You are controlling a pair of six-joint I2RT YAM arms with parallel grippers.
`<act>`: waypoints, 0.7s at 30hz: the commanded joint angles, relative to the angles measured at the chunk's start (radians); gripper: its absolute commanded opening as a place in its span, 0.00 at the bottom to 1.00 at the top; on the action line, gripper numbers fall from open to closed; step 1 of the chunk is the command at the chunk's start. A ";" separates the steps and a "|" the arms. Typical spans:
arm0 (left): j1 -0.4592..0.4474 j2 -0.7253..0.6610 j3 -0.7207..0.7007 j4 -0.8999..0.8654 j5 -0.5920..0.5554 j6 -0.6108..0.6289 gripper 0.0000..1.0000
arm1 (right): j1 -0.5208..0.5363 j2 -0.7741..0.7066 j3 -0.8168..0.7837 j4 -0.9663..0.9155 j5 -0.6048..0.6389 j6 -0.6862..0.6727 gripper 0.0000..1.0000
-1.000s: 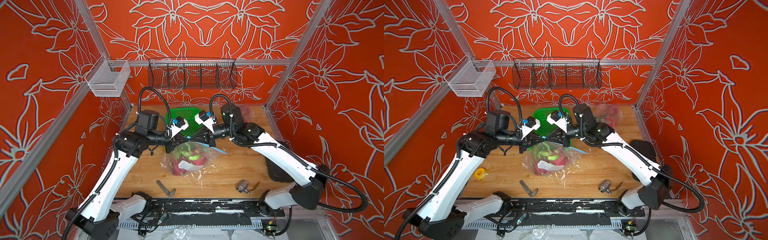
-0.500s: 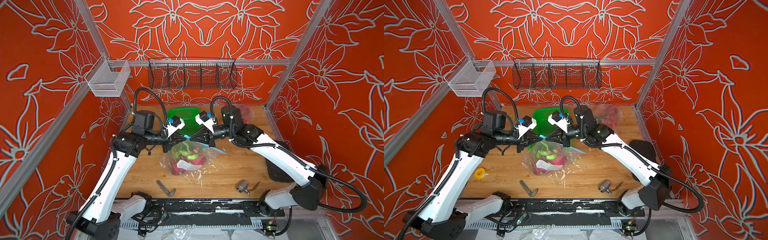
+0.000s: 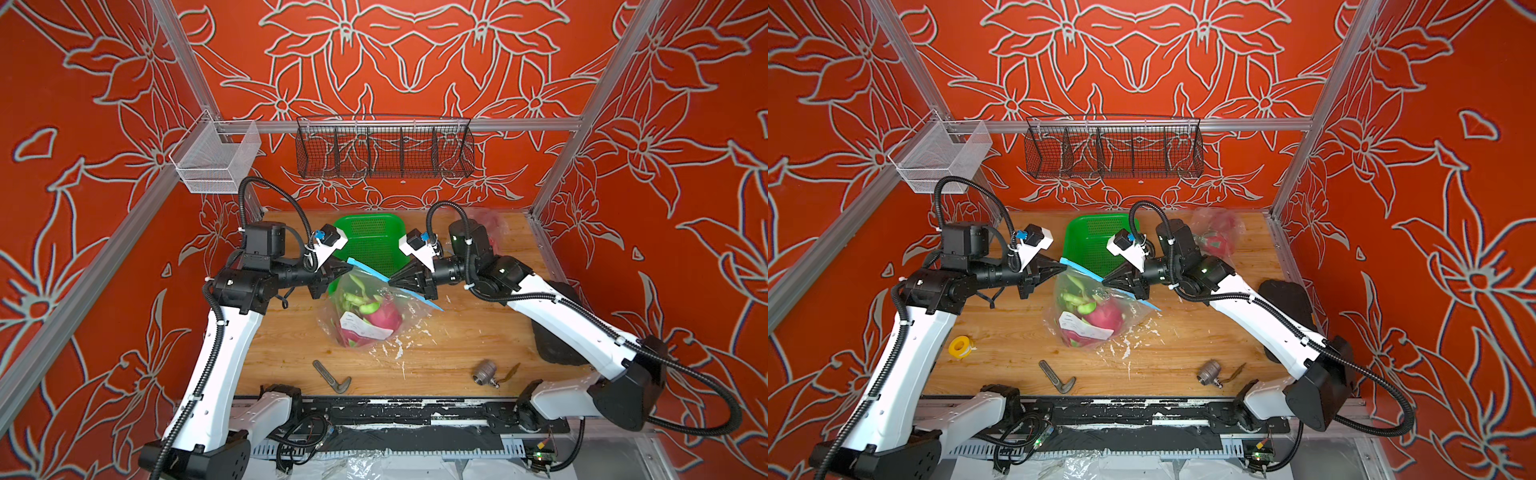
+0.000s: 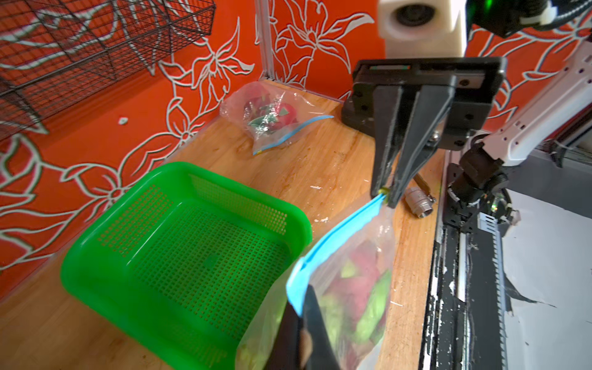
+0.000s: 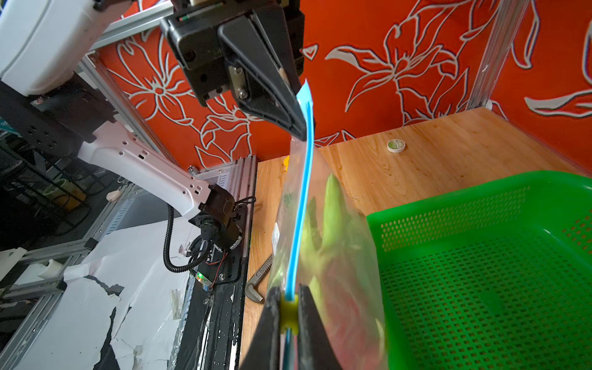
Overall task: Open the zip-top bag and take out the dragon fruit
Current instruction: Unzip the zipper on the zipper food storage bag.
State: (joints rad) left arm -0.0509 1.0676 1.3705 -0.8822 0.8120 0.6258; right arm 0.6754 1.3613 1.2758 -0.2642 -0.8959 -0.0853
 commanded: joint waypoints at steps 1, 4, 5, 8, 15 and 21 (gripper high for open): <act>0.061 -0.041 0.030 0.016 -0.127 0.067 0.00 | -0.017 -0.055 -0.054 0.002 -0.012 0.036 0.01; 0.084 -0.055 0.043 -0.002 -0.194 0.102 0.00 | -0.016 -0.072 -0.089 0.006 0.011 0.033 0.01; 0.097 -0.059 0.052 -0.012 -0.216 0.117 0.00 | -0.016 -0.076 -0.101 0.013 0.017 0.035 0.01; 0.149 -0.070 0.088 -0.035 -0.262 0.142 0.00 | -0.016 -0.081 -0.129 0.046 0.023 0.052 0.00; 0.229 -0.071 0.173 -0.046 -0.344 0.128 0.00 | -0.007 -0.002 -0.109 0.151 -0.006 0.127 0.00; 0.229 -0.032 0.176 0.085 -0.506 0.092 0.00 | 0.049 0.204 0.092 0.209 0.012 0.182 0.00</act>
State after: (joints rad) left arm 0.1570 1.0164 1.5185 -0.9474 0.4725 0.7219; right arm 0.7052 1.4895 1.2869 -0.0734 -0.8783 0.0509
